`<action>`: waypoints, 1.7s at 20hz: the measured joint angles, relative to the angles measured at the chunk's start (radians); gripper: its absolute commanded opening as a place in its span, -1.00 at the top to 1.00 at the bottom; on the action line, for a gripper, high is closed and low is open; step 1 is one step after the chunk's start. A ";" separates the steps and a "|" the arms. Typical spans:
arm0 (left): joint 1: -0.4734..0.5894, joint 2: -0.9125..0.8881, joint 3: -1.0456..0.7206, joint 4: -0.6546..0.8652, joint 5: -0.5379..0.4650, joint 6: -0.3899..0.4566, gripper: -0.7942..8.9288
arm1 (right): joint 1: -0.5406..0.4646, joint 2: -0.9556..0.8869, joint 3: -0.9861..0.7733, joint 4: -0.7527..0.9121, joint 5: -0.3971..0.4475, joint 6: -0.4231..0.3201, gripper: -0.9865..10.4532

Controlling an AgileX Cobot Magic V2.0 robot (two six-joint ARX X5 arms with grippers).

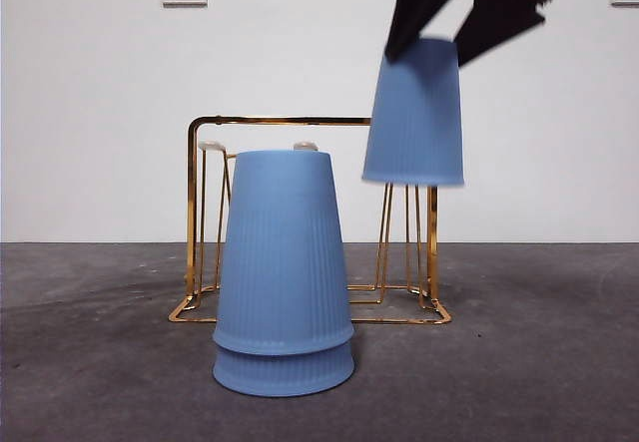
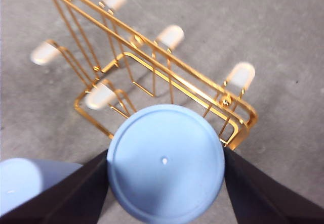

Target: Pick the top cup and place it on cupholder, pick up the mid cup and place it on cupholder, last pick the bottom cup and place it on cupholder.

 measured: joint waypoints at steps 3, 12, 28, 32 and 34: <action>0.000 0.000 0.000 0.000 0.000 0.000 -0.06 | -0.017 0.008 -0.067 0.074 -0.013 0.019 0.37; 0.000 0.000 0.000 -0.001 0.000 0.000 -0.06 | -0.024 0.147 -0.081 0.142 -0.013 0.022 0.33; 0.000 0.011 0.000 0.000 0.000 0.000 -0.08 | -0.024 -0.039 -0.081 0.096 -0.013 0.023 0.04; 0.000 0.024 0.000 0.008 0.000 0.000 -0.06 | -0.018 -0.227 -0.081 -0.022 -0.013 0.023 0.04; -0.003 0.031 0.000 0.025 0.000 -0.003 -0.06 | -0.016 -0.301 -0.081 -0.087 -0.016 0.023 0.04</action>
